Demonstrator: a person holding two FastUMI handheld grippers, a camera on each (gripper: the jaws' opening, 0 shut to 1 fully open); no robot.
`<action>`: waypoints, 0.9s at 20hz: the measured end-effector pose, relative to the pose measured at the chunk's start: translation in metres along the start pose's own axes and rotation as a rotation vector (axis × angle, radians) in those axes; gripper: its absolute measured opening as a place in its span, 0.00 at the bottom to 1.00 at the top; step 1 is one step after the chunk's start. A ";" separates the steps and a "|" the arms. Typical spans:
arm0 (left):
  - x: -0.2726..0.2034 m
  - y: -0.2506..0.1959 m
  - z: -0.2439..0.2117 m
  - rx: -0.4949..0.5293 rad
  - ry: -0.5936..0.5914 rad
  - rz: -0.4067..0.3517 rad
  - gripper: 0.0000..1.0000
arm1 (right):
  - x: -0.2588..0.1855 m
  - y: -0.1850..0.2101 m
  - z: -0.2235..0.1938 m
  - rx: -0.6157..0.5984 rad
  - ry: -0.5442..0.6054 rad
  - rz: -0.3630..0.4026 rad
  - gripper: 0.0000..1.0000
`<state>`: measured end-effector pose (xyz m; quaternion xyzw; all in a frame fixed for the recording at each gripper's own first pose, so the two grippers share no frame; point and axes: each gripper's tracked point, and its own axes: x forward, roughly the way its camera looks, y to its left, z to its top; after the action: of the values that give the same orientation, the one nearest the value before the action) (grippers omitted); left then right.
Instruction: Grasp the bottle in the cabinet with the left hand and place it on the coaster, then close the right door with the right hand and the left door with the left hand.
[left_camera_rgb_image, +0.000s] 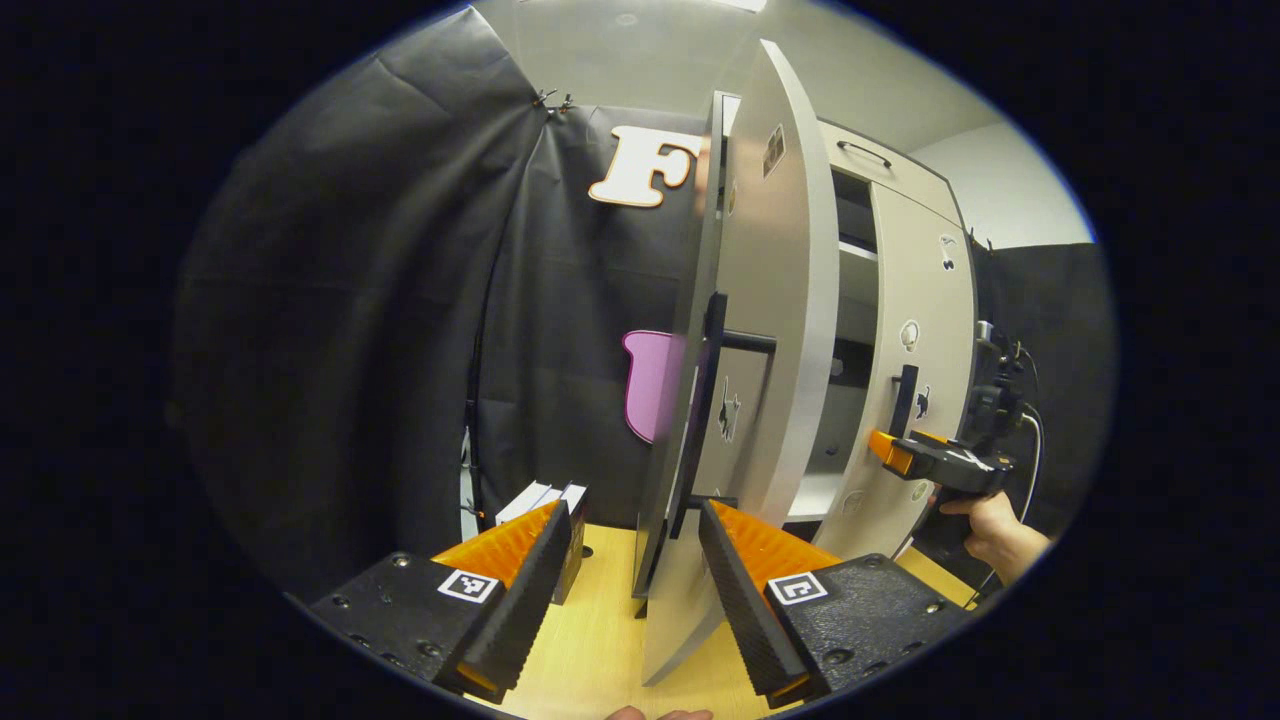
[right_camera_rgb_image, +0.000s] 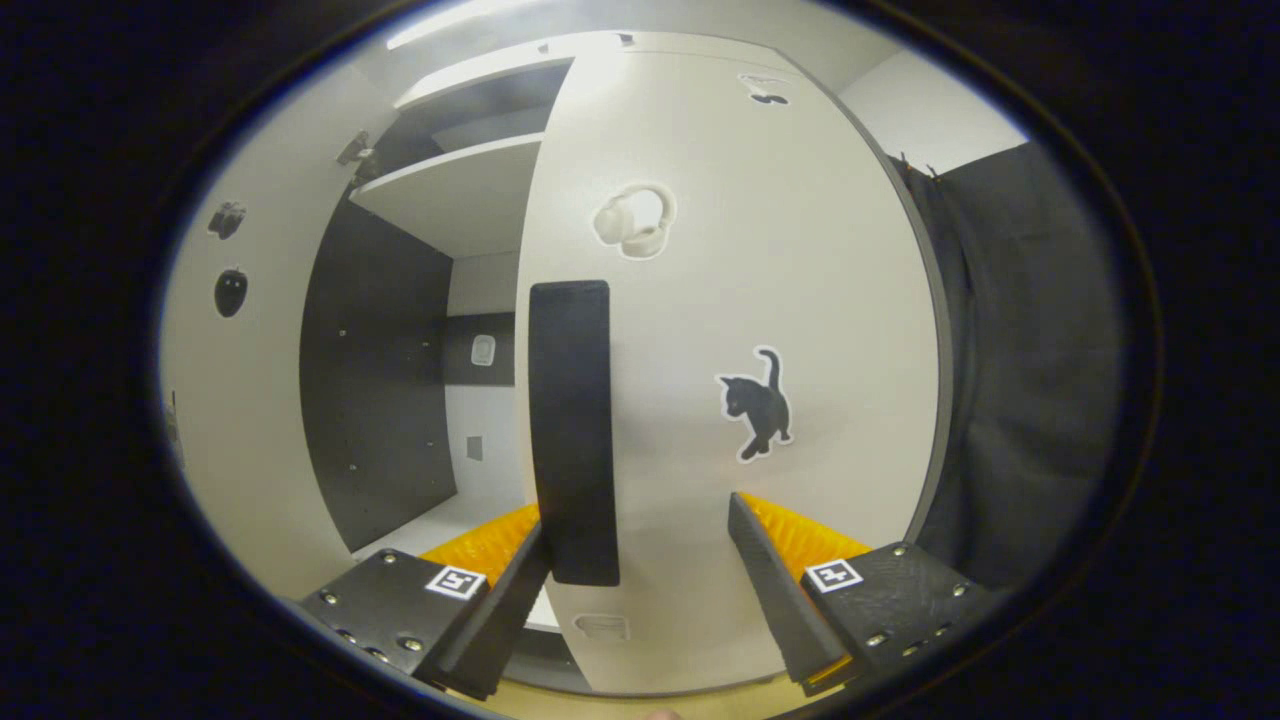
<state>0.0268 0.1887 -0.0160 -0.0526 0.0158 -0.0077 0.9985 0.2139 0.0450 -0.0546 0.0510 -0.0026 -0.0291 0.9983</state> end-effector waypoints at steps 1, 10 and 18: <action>0.001 0.000 0.000 -0.002 -0.004 -0.005 0.83 | 0.000 0.000 0.000 -0.001 -0.001 0.000 1.00; 0.010 -0.008 0.004 0.017 -0.011 -0.065 0.83 | -0.012 0.001 -0.002 0.043 0.030 0.037 1.00; 0.013 -0.058 0.001 0.126 -0.018 -0.124 0.83 | -0.071 -0.013 -0.017 0.088 0.068 0.087 1.00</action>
<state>0.0387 0.1314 -0.0092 0.0093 0.0032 -0.0702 0.9975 0.1426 0.0380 -0.0726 0.0958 0.0280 0.0162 0.9949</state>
